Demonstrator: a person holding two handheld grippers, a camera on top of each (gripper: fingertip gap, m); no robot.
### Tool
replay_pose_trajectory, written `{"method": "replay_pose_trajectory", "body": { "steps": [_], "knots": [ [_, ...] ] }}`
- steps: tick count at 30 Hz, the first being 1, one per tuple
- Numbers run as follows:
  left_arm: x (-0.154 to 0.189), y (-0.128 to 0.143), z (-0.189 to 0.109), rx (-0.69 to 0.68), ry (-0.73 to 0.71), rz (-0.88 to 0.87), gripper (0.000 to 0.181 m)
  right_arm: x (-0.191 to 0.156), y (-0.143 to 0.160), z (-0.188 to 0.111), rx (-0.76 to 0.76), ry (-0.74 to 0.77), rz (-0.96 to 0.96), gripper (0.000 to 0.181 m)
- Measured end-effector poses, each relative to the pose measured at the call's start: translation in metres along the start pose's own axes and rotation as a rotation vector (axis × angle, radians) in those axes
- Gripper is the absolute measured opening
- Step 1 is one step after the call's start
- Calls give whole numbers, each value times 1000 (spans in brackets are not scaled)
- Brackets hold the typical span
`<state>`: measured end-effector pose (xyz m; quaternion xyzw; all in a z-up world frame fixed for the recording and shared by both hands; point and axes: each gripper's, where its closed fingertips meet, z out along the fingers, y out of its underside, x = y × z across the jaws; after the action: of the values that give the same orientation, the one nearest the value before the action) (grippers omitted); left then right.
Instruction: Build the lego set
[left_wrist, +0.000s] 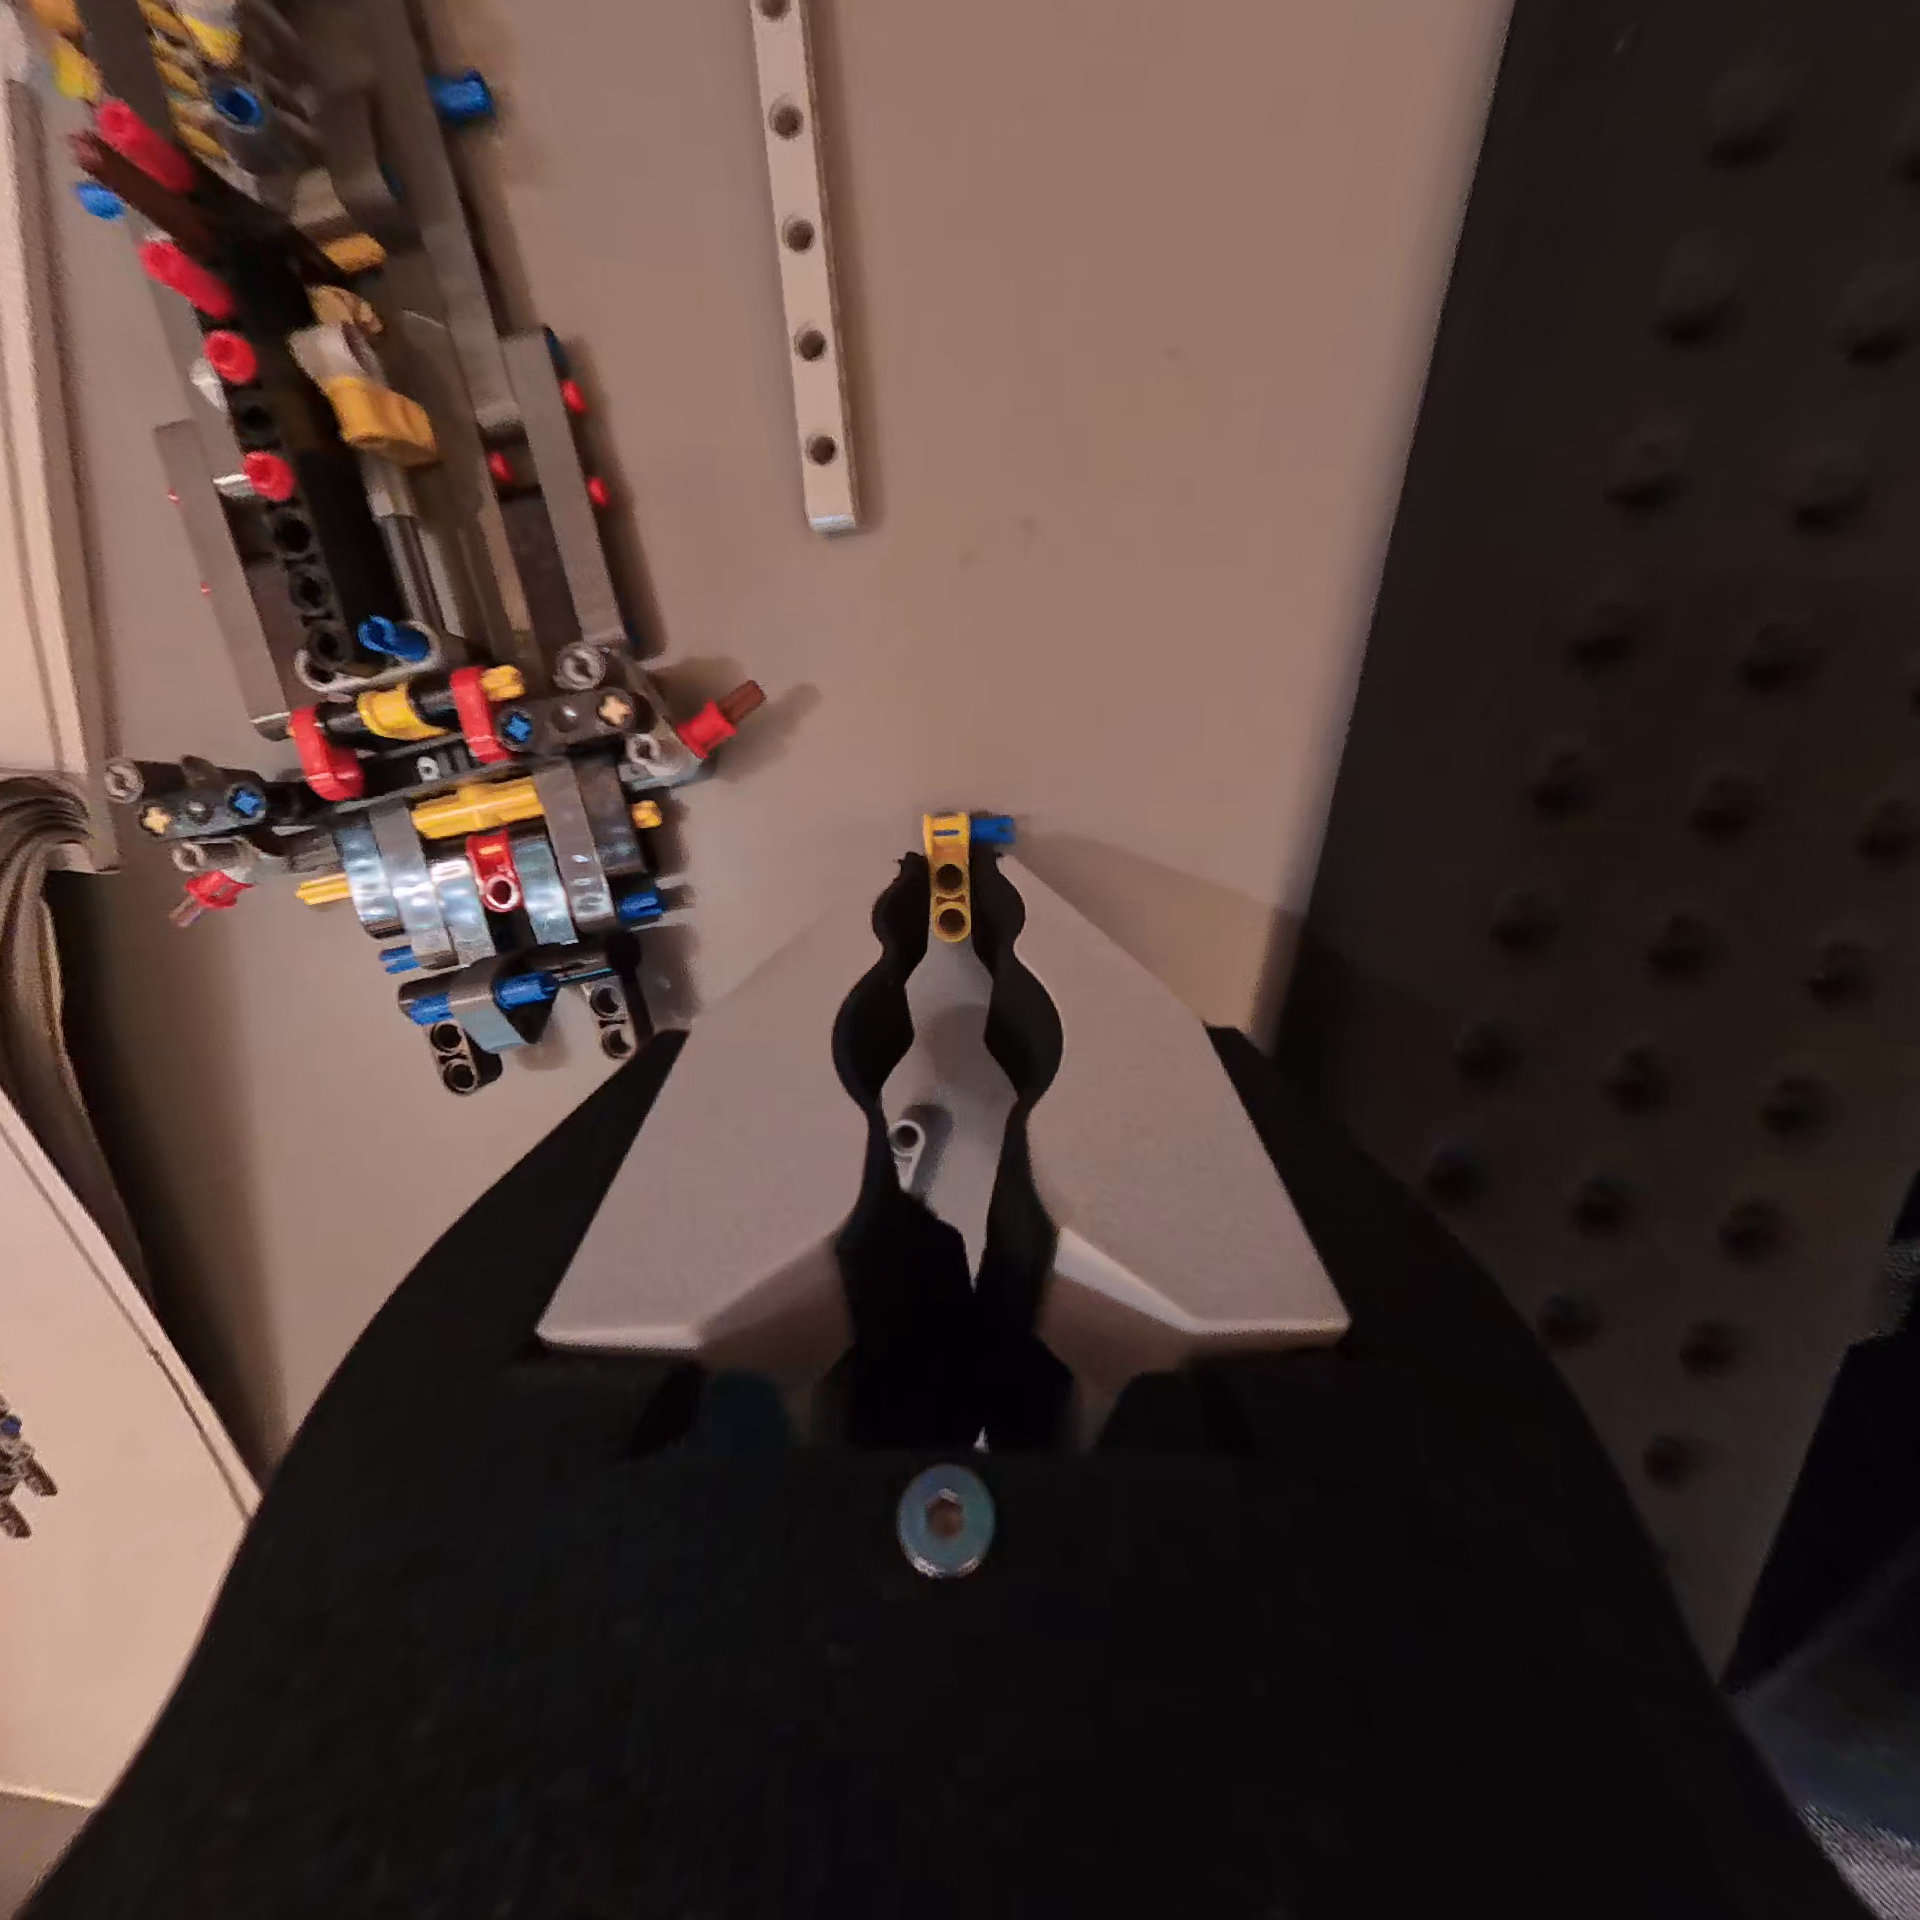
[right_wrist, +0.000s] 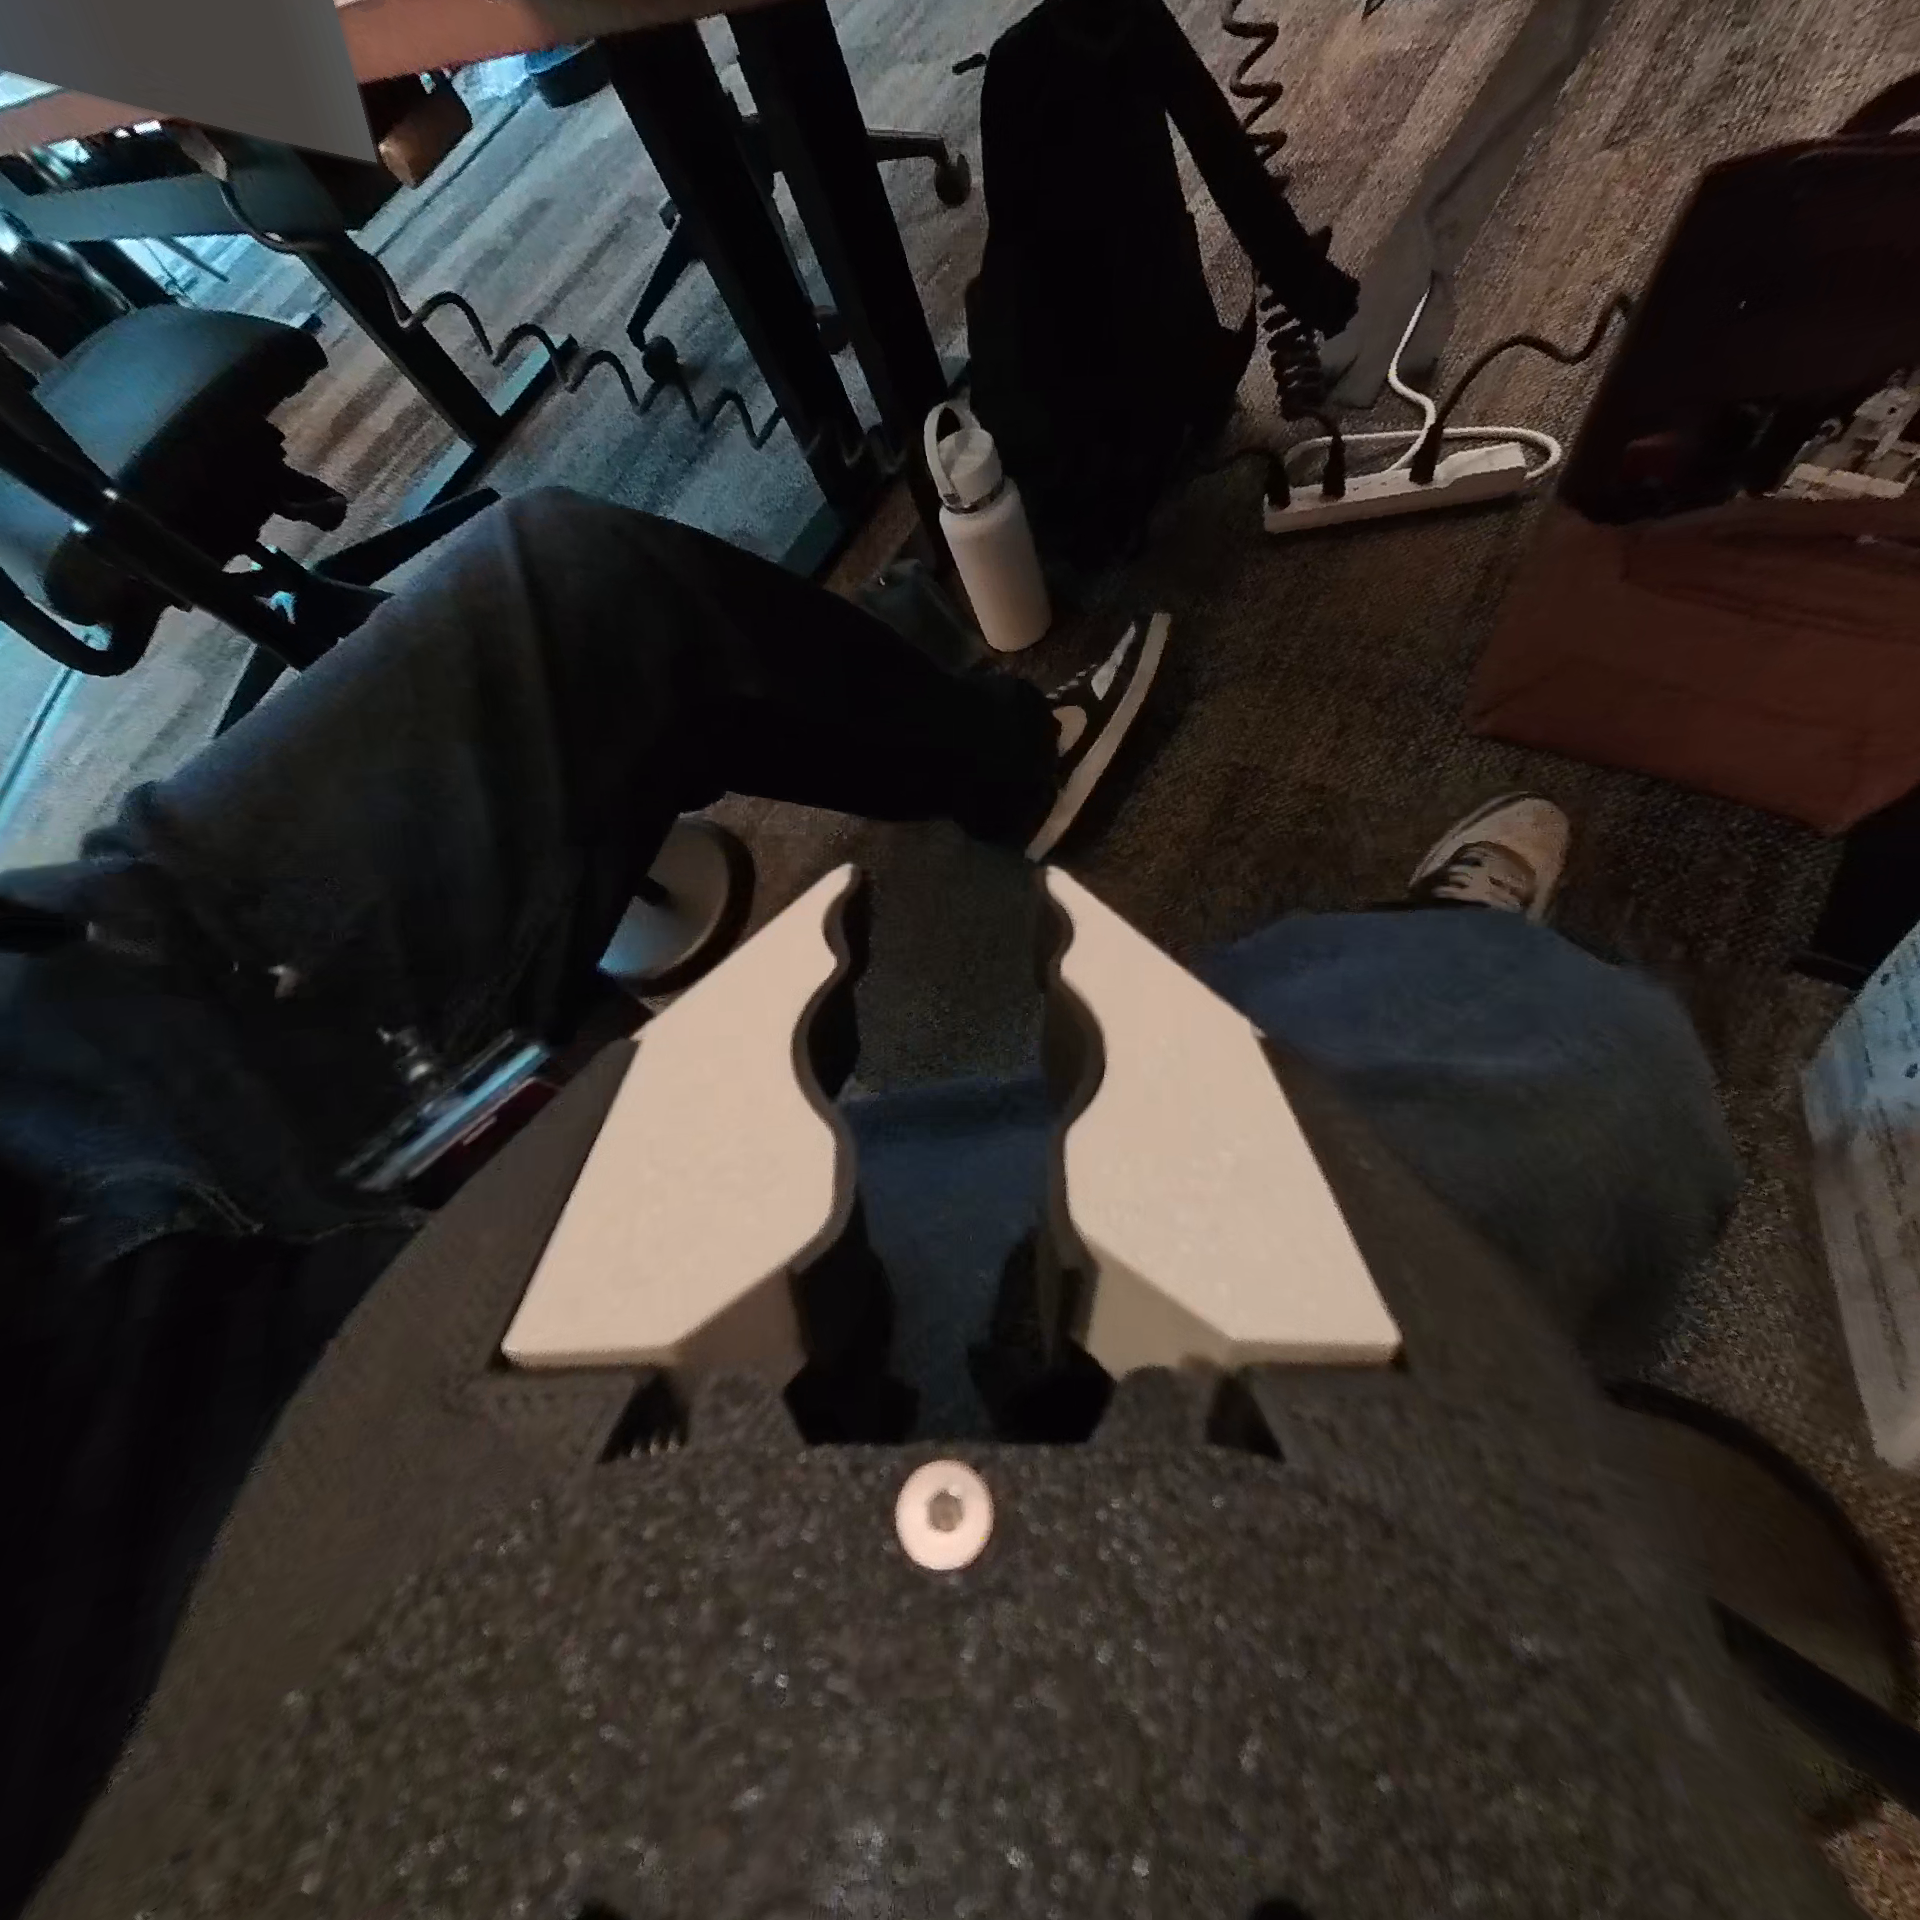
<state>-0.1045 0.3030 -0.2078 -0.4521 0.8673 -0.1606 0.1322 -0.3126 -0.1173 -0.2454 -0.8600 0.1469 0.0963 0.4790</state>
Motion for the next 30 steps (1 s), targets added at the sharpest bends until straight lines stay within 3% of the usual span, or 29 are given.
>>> {"method": "replay_pose_trajectory", "body": {
  "steps": [2, 4, 7, 11, 13, 15, 18, 22, 24, 26, 30],
  "knots": [
    [2, -1, 0, 11, -15, 15, 7, -3, -2, 7, 6, -27, 26, 30],
    [4, 0, -3, 27, -26, 8, 21, -1, 1, 19, -31, -55, 34, 34],
    [8, -4, -30, 124, -80, -50, 32, 3, 9, 31, -101, -84, 68, 34],
    [50, -1, -130, 352, -283, -116, 39, 0, 13, 24, -108, -73, 78, 34],
    [88, 22, -184, 457, -361, -253, 36, 3, 17, 20, -134, -20, 22, 37],
    [151, 56, -211, 529, -311, -365, 36, 7, 20, 19, -159, 27, -29, 36],
    [260, 124, -198, 537, -173, -494, 36, 4, 24, 26, -177, 29, -44, 37],
    [355, 228, -162, 521, -324, -690, 32, 1, 19, 31, -205, 50, -104, 37],
    [387, 256, -156, 537, -397, -775, 30, -5, 16, 32, -209, 49, -127, 37],
    [398, 267, -161, 602, -475, -859, 28, -16, 15, 35, -195, 18, -118, 37],
    [382, 240, -153, 706, -427, -841, 26, -23, 25, 42, -195, -12, -100, 37]
  ]
}}
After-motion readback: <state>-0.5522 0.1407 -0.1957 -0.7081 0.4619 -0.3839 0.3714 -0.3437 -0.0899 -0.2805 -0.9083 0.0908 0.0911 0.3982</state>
